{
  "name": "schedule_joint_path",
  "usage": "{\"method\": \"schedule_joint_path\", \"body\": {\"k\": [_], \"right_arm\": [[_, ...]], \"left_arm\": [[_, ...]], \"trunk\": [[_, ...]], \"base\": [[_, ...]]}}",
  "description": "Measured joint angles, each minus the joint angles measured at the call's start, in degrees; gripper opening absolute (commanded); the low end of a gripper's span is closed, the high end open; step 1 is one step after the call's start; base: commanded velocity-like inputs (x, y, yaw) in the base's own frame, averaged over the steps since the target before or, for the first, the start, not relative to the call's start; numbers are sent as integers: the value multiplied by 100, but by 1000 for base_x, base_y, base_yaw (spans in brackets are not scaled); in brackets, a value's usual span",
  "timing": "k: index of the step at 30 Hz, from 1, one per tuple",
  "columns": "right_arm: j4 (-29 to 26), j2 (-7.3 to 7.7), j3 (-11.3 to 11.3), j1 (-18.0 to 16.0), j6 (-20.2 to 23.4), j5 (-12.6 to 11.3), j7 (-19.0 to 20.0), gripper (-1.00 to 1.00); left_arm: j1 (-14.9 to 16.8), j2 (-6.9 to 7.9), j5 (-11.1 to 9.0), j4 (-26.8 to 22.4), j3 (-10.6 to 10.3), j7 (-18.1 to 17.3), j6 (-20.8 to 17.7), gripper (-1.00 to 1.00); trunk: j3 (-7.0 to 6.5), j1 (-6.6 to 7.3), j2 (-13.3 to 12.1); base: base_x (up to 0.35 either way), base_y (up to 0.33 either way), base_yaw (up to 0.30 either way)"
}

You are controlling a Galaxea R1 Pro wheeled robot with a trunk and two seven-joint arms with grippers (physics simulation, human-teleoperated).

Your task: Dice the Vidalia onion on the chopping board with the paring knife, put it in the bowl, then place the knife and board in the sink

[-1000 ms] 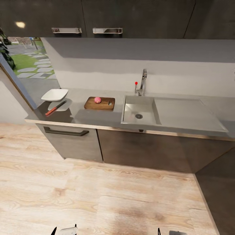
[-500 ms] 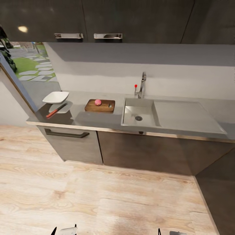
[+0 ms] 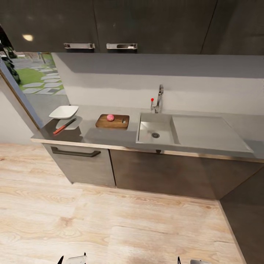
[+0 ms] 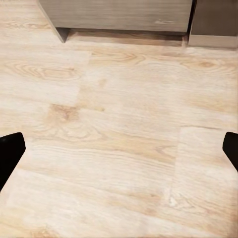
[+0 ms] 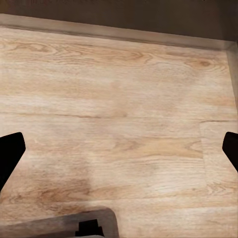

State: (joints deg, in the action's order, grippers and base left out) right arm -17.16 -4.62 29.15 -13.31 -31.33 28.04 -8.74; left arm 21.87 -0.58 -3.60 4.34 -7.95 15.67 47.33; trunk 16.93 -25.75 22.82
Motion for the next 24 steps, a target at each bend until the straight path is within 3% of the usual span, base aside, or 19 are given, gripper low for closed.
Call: {"method": "schedule_joint_path", "body": {"k": [24], "right_arm": [[1,0,2,0,0,0,0,100]], "left_arm": [[0,0,0,0,0,9,0,100]], "trunk": [[-218,0,0]], "base": [[0,0,0]]}}
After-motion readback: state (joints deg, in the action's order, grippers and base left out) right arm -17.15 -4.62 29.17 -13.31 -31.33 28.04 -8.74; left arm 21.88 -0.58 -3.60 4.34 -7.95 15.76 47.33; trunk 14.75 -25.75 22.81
